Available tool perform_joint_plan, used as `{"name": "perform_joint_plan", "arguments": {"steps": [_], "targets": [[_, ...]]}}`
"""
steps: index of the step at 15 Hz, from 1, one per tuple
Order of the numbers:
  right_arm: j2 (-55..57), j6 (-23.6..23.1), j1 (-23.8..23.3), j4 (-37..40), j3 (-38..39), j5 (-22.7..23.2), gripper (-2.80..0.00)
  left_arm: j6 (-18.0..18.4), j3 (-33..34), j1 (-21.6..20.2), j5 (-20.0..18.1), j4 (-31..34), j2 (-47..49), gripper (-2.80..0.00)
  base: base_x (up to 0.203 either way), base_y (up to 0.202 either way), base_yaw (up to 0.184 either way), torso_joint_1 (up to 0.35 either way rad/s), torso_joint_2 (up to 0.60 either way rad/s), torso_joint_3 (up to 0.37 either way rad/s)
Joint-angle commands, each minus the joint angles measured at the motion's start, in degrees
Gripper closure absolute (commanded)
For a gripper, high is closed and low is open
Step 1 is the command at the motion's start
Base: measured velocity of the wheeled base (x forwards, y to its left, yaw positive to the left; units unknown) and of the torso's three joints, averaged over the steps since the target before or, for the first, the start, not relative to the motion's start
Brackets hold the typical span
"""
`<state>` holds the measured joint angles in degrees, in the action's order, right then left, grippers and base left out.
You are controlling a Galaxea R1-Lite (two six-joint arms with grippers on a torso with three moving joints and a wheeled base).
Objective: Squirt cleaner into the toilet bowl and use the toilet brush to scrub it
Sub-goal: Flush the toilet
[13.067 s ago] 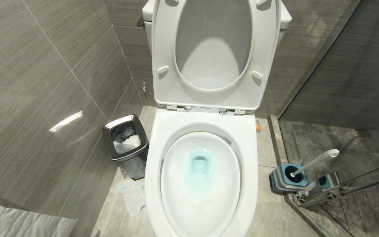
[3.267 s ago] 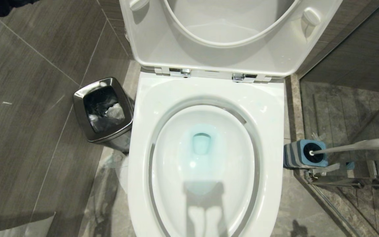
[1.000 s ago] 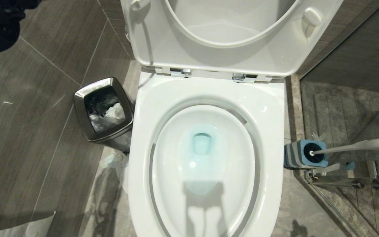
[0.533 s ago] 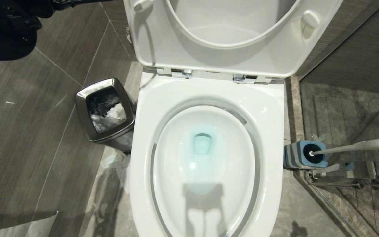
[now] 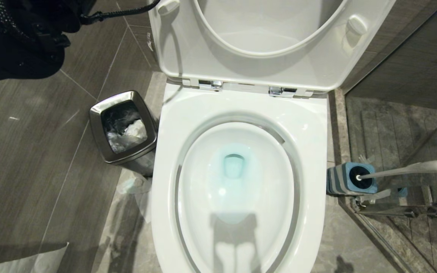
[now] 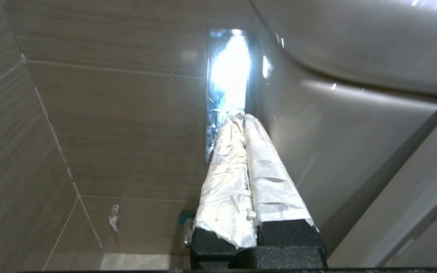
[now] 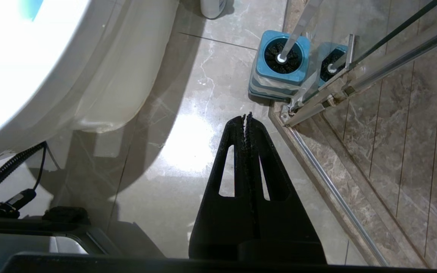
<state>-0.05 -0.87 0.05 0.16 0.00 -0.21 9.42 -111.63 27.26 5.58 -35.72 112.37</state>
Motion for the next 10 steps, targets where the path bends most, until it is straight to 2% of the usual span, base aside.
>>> {"name": "perform_joint_plan", "arguments": {"steps": [1,10], "targets": [[0.05,-0.01,0.04,-0.07,0.09,0.03,0.0,0.16,0.01,-0.02,0.04,0.13,1.8,0.0,0.0,0.0,0.0,0.0,0.0,0.0],[0.05,-0.01,0.04,0.01,0.08,0.03,0.0,0.16,0.01,-0.63,-0.05,0.13,1.18,0.0,0.0,0.0,0.0,0.0,0.0,0.0]]}}
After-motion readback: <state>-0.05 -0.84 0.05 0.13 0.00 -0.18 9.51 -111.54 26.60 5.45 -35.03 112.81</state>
